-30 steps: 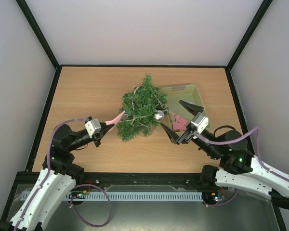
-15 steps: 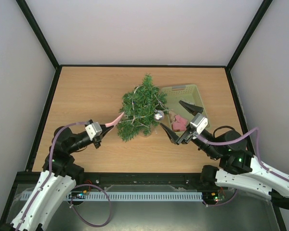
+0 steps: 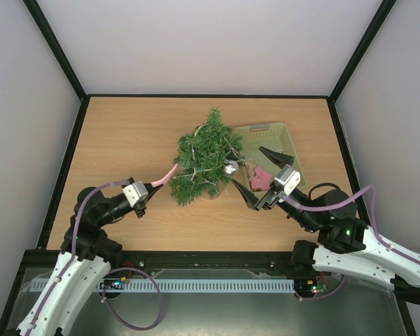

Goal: Decorate the small christmas tree

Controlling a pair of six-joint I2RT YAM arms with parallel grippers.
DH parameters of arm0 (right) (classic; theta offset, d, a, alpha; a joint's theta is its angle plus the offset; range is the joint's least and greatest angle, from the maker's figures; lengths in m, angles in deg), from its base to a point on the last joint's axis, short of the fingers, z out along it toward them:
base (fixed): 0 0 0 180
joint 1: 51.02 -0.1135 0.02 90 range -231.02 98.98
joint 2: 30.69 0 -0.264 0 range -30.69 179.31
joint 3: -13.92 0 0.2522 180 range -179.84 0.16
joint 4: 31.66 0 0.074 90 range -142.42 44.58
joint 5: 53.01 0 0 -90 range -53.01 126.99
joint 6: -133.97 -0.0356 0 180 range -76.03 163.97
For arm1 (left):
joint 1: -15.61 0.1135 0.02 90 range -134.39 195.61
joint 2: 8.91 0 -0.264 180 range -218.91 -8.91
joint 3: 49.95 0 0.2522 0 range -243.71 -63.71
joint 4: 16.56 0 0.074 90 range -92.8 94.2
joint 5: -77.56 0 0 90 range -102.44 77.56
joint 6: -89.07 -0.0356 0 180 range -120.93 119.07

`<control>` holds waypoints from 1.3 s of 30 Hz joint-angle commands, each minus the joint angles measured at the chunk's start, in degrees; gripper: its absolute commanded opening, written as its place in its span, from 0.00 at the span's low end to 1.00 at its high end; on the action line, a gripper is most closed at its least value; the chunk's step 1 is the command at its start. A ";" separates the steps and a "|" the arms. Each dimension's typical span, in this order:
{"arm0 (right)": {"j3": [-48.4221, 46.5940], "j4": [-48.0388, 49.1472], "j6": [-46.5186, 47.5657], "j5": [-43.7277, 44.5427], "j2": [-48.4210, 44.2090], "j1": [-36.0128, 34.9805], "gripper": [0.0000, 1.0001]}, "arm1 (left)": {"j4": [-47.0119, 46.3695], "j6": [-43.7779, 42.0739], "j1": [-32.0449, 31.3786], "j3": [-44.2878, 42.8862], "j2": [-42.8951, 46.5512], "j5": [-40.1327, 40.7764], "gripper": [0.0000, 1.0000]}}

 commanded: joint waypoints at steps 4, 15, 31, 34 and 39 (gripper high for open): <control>0.64 -0.80 0.66 0.51 -0.40 -0.39 0.98 | 1.92 -2.03 -0.27 -0.40 1.07 1.75 0.02; 0.91 -1.13 1.18 0.70 -0.95 -0.39 0.98 | 5.72 -3.43 -0.22 -2.12 0.69 4.70 0.10; 1.38 -0.32 -9.33 13.02 0.50 -0.39 0.98 | 2.98 0.17 -0.23 -4.58 0.21 7.43 0.68; 0.30 -2.52 -17.46 19.30 2.56 -0.39 0.98 | -0.38 5.39 -0.22 -5.17 -1.04 10.89 0.78; -5.14 -11.61 -27.94 31.91 7.88 -0.39 0.98 | -3.41 15.90 -0.22 -7.52 -6.24 16.41 0.87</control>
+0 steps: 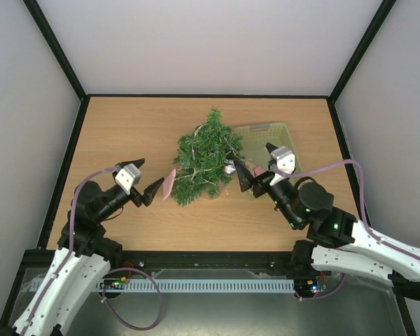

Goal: Decorate the small christmas tree

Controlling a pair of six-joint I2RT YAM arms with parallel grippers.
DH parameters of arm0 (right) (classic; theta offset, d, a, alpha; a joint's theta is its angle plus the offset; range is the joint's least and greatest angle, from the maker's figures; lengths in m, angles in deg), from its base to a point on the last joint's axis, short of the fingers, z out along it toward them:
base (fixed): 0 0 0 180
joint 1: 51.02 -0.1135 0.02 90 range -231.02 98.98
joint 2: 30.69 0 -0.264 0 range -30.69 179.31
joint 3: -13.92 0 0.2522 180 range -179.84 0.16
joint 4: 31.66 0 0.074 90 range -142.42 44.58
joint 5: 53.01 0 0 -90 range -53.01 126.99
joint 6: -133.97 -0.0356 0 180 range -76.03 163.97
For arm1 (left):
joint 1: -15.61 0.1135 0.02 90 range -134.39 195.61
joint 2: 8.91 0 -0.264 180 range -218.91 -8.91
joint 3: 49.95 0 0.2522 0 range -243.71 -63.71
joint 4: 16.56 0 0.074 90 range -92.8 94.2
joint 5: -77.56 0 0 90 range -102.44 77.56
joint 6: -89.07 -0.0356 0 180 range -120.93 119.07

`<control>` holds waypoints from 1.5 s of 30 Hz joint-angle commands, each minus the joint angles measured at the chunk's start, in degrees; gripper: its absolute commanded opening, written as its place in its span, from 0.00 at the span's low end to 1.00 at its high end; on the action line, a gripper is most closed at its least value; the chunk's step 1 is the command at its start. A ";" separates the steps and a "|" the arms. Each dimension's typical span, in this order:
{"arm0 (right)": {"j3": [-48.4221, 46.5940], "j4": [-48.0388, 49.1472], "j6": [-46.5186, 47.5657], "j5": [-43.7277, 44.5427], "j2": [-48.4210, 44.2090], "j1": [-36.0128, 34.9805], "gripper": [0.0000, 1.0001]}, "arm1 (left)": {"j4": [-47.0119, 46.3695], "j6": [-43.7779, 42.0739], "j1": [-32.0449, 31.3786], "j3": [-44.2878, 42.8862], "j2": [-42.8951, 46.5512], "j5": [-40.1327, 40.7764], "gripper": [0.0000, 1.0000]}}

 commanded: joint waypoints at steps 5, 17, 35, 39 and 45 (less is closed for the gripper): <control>-6.94 -10.67 -15.58 20.78 3.31 -0.10 0.98 | -5.13 19.50 0.13 -6.67 -9.82 10.52 1.00; -17.73 -21.86 -13.52 15.13 13.29 11.58 0.98 | -0.45 32.11 7.33 -9.75 -19.71 13.42 1.00; -11.12 -19.83 -25.36 -21.80 32.51 49.41 0.70 | 3.40 27.31 8.96 -6.78 -18.83 14.16 1.00; -5.96 -15.70 -26.94 -25.28 36.75 52.94 0.43 | 3.40 28.29 8.94 -5.90 -18.73 14.92 1.00; -8.39 -10.31 -19.98 -22.20 48.54 54.02 0.30 | 8.23 25.84 8.68 -8.96 -19.45 16.69 1.00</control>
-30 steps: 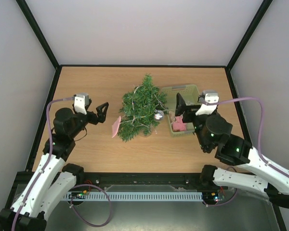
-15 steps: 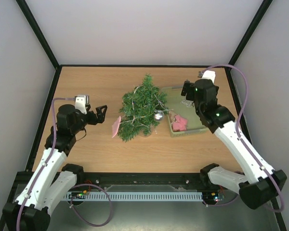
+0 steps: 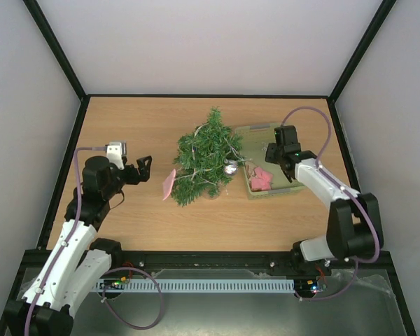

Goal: Decorate the small christmas tree

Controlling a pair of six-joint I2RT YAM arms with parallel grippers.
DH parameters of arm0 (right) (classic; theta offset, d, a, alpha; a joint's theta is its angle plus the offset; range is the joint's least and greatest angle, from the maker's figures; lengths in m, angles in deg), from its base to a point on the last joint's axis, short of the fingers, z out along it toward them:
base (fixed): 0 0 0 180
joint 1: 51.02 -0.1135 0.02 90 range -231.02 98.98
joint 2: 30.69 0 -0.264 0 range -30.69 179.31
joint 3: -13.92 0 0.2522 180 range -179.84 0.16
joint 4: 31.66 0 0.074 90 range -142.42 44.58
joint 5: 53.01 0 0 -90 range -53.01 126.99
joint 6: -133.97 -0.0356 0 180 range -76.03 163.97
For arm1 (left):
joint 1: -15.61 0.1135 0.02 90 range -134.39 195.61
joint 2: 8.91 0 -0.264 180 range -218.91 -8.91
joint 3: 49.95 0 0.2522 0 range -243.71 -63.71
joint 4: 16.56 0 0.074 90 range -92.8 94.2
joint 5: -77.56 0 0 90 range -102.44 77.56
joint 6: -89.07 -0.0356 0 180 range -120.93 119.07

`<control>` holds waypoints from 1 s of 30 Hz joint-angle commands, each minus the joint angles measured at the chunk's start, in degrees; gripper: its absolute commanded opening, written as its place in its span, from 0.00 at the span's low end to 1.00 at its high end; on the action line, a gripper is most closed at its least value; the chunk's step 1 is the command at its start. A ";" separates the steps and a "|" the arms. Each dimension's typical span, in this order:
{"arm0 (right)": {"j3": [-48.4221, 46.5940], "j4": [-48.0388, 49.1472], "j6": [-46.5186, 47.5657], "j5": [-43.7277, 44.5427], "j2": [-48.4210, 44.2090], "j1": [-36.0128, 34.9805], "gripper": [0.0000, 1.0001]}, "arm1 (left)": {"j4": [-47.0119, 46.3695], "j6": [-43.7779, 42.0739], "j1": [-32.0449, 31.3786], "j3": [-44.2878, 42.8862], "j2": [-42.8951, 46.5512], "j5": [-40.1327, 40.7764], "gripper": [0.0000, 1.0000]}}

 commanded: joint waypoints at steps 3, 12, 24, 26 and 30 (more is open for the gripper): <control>-7.17 4.93 5.48 0.89 12.79 0.68 0.30 | 2.51 -2.50 -0.53 -2.00 0.83 -0.26 1.00; -13.77 -7.80 11.25 -7.87 20.65 0.65 0.30 | 1.82 -3.70 -1.80 -0.77 2.63 -0.11 1.00; -10.56 -11.86 10.56 -16.44 20.69 0.66 0.36 | 1.50 -3.90 -2.61 -0.52 2.29 -0.97 0.99; -10.07 -11.54 10.53 -16.71 20.99 0.70 0.38 | 1.50 -3.88 -2.65 -0.45 2.40 -0.90 1.00; -9.19 -11.39 10.25 -18.42 21.77 0.70 0.42 | 1.32 -3.90 -2.64 -0.33 2.58 -0.97 1.00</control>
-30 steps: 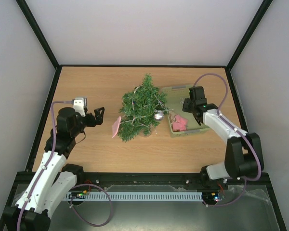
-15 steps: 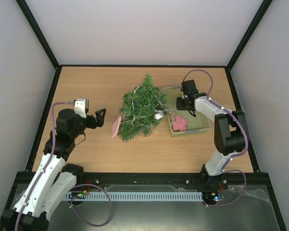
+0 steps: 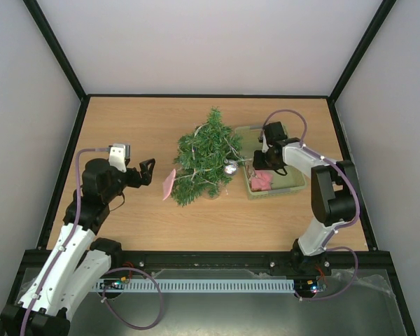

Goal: Decorate the small christmas tree

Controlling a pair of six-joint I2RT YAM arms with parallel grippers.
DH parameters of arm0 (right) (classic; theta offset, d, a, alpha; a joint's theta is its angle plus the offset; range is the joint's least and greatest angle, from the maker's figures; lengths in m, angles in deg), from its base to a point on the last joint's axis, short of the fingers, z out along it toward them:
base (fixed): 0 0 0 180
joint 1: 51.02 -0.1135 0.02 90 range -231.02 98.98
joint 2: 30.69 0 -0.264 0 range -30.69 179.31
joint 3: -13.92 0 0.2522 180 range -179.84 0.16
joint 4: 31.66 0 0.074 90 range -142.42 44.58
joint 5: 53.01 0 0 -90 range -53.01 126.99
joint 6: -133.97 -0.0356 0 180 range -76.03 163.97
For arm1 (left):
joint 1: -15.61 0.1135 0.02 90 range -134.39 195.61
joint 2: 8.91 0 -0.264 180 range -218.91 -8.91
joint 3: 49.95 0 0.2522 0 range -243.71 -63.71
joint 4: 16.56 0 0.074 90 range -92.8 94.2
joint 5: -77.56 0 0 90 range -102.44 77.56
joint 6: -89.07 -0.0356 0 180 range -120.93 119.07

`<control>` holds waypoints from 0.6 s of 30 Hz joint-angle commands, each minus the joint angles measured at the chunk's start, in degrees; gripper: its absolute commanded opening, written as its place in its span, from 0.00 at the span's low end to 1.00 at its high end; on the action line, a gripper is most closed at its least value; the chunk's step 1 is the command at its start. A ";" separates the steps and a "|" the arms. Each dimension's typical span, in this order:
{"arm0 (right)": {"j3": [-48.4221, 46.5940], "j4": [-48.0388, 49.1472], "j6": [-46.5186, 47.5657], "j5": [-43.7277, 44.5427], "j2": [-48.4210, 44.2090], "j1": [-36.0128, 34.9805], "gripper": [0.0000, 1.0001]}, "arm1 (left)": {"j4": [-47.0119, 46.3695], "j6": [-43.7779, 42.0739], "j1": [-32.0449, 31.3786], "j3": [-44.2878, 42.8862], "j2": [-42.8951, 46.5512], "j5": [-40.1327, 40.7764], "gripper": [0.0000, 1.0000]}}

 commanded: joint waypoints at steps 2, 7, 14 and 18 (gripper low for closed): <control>2.02 -1.56 -0.18 -1.92 1.58 0.26 0.43 | -0.43 -0.77 -0.17 -0.05 0.29 -0.53 1.00; 3.20 -0.99 -0.07 0.27 2.42 0.25 0.37 | -0.51 -0.79 -0.12 0.04 0.28 -0.62 1.00; 2.74 -0.57 -1.06 4.97 0.21 0.23 0.05 | -0.43 -0.79 -0.28 0.08 0.56 -0.55 1.00; 2.00 -1.39 -2.08 8.15 -3.17 0.11 0.02 | -0.41 -0.81 -0.32 0.16 0.62 -0.38 1.00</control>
